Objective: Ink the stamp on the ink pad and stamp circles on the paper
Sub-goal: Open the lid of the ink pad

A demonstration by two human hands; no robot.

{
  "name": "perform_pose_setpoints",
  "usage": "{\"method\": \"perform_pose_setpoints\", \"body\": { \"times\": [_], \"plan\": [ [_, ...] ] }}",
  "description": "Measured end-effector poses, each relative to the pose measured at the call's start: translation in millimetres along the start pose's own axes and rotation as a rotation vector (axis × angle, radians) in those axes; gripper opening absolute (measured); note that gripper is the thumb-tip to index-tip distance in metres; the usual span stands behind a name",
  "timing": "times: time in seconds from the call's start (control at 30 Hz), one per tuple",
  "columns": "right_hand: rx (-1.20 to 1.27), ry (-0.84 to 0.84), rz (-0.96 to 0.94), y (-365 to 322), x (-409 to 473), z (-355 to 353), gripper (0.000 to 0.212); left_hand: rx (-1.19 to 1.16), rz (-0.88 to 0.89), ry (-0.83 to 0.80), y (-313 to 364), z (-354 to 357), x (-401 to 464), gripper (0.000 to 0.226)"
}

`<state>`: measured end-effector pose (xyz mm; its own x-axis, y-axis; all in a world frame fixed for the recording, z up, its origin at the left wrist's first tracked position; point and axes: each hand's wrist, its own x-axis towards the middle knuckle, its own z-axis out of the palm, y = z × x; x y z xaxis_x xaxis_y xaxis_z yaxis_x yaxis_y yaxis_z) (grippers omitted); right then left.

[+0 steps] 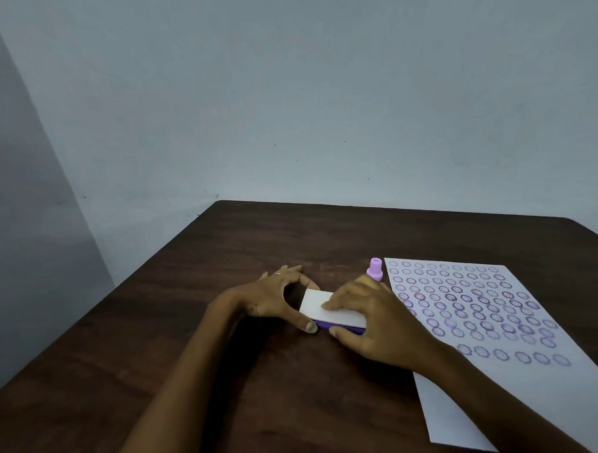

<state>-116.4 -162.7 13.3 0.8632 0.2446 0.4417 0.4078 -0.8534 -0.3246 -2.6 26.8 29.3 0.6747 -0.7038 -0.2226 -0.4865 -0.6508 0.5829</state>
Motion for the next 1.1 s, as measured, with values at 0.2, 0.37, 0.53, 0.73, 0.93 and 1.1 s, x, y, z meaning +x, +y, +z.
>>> {"method": "perform_pose_setpoints", "body": {
  "times": [0.2,0.37,0.53,0.73,0.93,1.1],
  "plan": [
    [0.083,-0.070,0.107,12,0,-6,0.049,0.012,-0.019,-0.040,4,-2,-3,0.059],
    [0.200,-0.090,0.168,15,2,-9,0.044,0.043,-0.018,-0.053,4,-1,-2,0.059],
    [0.289,-0.086,0.219,15,2,-14,0.038,0.074,-0.023,-0.052,5,0,-1,0.059],
    [0.461,0.016,0.305,15,3,-17,0.018,0.053,-0.026,-0.062,4,1,0,0.067],
    [0.455,0.142,0.367,13,7,-13,0.025,0.001,-0.066,-0.061,11,-3,-2,0.088],
    [0.444,0.305,0.449,13,12,-10,0.025,-0.401,0.055,0.137,7,-3,-3,0.036]
  ]
}}
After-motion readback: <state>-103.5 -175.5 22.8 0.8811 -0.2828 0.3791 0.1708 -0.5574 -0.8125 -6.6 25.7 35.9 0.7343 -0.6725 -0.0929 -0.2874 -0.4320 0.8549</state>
